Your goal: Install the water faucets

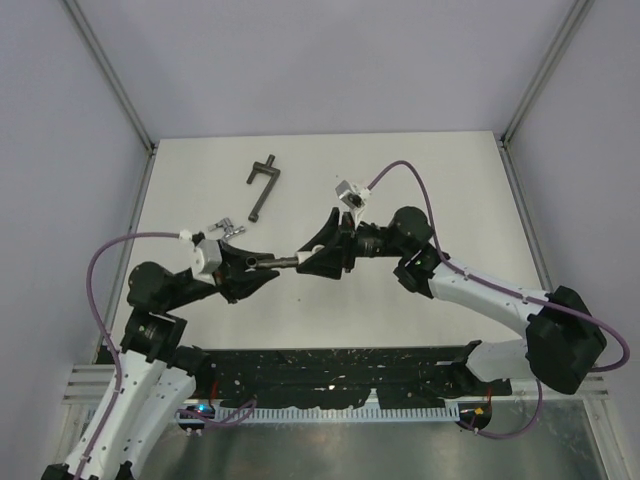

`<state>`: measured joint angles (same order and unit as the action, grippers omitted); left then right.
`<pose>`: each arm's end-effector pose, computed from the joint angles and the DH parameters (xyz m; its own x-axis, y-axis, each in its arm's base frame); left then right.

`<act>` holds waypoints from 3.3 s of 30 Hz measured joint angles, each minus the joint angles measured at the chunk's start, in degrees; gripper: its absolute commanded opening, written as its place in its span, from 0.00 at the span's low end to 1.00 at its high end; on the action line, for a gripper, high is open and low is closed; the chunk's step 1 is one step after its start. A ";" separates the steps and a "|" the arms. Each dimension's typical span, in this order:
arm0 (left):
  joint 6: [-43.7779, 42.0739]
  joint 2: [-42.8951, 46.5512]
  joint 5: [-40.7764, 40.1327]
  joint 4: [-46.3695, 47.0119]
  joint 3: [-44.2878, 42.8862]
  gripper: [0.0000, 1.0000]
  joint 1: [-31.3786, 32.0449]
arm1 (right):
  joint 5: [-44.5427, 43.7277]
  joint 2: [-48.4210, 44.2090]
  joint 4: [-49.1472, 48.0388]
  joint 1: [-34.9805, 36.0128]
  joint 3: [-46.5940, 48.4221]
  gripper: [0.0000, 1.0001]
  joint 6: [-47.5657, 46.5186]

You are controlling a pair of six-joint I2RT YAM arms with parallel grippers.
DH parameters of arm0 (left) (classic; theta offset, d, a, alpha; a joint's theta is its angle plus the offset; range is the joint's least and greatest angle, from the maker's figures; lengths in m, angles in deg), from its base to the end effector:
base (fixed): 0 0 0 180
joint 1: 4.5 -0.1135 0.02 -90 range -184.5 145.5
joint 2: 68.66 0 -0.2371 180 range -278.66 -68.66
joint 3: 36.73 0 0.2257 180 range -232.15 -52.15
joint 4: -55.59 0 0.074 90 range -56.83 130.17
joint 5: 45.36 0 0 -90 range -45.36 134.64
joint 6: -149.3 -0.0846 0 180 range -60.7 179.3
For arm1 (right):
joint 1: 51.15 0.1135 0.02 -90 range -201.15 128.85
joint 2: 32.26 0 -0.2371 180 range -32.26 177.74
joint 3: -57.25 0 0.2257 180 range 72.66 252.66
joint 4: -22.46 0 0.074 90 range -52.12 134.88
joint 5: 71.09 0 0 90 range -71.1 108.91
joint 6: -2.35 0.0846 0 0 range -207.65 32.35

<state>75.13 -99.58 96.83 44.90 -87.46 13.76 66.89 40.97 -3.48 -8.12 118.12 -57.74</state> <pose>0.1246 -0.1115 0.3318 -0.1097 -0.1399 -0.9841 0.9385 0.3114 -0.1489 0.1757 0.2500 0.3229 -0.3422 0.1372 -0.9296 -0.9391 -0.0829 0.3335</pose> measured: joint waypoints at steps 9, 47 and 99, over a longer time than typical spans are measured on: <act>-18.21 8.39 1.64 4.90 9.60 0.00 -0.13 | 3.87 6.84 -3.89 -0.48 0.59 0.42 18.78; 54.82 -5.46 -11.23 12.90 10.19 0.00 0.44 | -14.14 -12.31 17.00 4.74 -7.37 0.68 -57.79; 3.98 10.40 -14.97 14.97 12.31 0.00 0.52 | -5.09 2.75 -4.57 2.10 -3.69 0.19 8.15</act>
<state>79.11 -89.18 81.86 59.87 -75.16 14.29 61.80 43.72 -8.05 -6.02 114.42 -49.58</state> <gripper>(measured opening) 0.437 0.626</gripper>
